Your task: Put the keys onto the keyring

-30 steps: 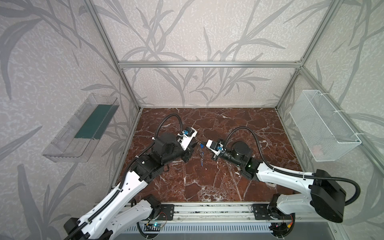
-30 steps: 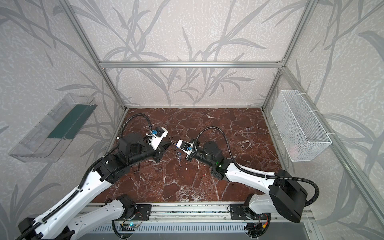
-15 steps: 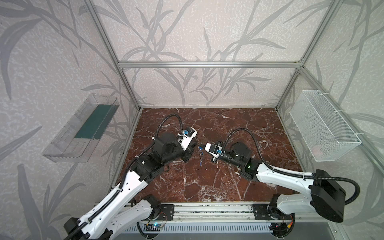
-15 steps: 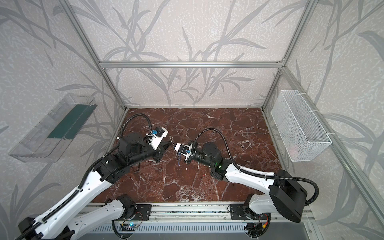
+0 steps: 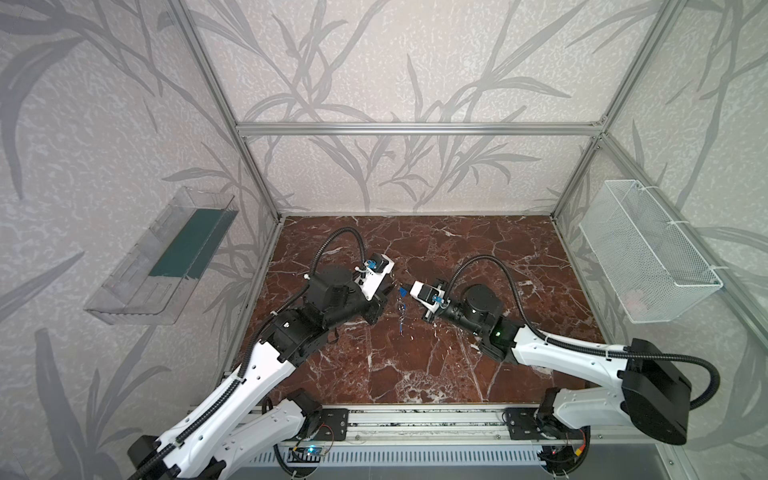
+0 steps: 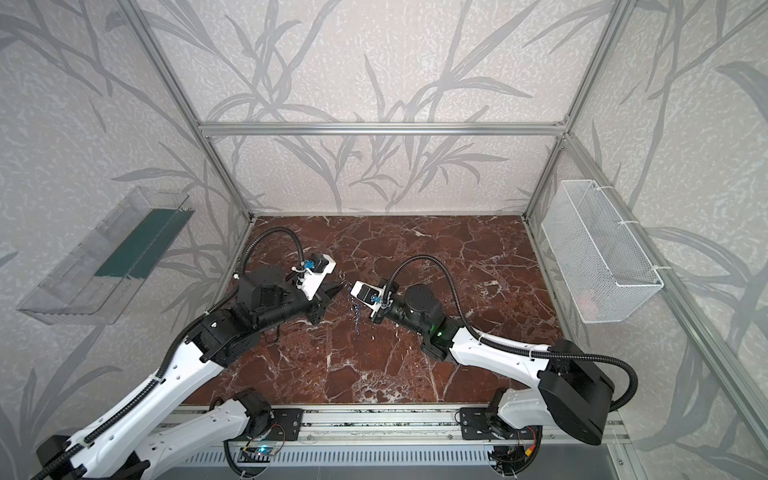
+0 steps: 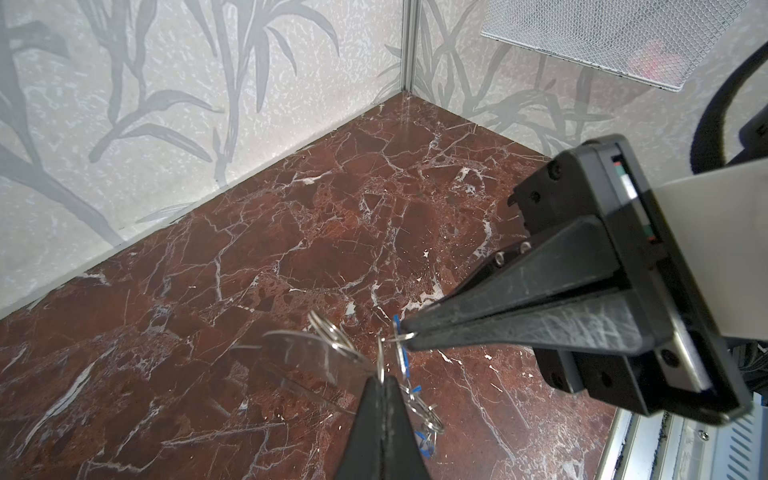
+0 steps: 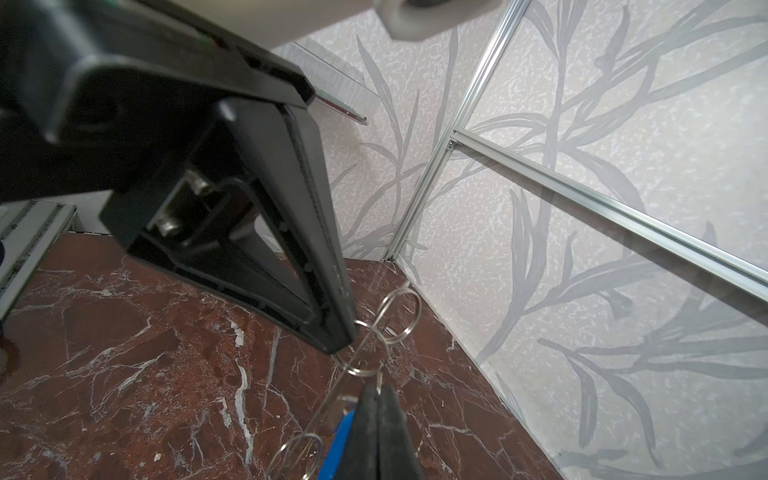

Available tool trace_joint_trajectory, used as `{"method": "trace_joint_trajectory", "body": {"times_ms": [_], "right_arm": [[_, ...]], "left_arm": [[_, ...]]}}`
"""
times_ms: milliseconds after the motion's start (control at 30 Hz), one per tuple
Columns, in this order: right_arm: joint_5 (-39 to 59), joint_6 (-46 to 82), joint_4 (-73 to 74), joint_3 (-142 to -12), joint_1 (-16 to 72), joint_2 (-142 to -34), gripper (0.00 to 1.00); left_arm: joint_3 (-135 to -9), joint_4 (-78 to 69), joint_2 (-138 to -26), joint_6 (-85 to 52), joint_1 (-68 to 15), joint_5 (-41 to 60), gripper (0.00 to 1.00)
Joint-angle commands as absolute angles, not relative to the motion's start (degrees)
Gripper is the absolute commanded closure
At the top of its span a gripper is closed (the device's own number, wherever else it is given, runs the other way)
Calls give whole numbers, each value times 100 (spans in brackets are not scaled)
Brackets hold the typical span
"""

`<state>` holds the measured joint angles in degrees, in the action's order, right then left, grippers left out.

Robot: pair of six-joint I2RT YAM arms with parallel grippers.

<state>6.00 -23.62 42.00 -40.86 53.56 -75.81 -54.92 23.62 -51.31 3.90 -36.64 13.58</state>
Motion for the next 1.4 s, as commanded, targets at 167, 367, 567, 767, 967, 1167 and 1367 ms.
{"method": "trace_joint_trajectory", "body": {"times_ms": [167,367,567,767,967,1167,1367], "right_arm": [[482,-2319,4448,-4179,5379,-7541,100],[779,-2380,4490,-4120,5379,-7505,100],[913,-2417,4468,-4109,5388,-7499,100],[1050,-2482,4408,-4121,5414,-7514,100],[1096,-2523,4340,-4117,5445,-7523,100],[1012,-2464,4396,-4057,5455,-7543,100],[991,-2246,4424,-3929,5440,-7504,100]], "left_arm": [[-5634,2251,-5089,417,-3648,1428,100],[-5634,2257,-5104,413,-3647,1409,100],[-5634,2247,-5105,410,-3642,1406,100],[-5643,2240,-5124,396,-3646,1400,100],[-5626,2181,-5099,361,-3646,1345,100],[-5593,2096,-5047,321,-3631,1235,100],[-5449,1749,-4843,114,-3605,1149,100]]}}
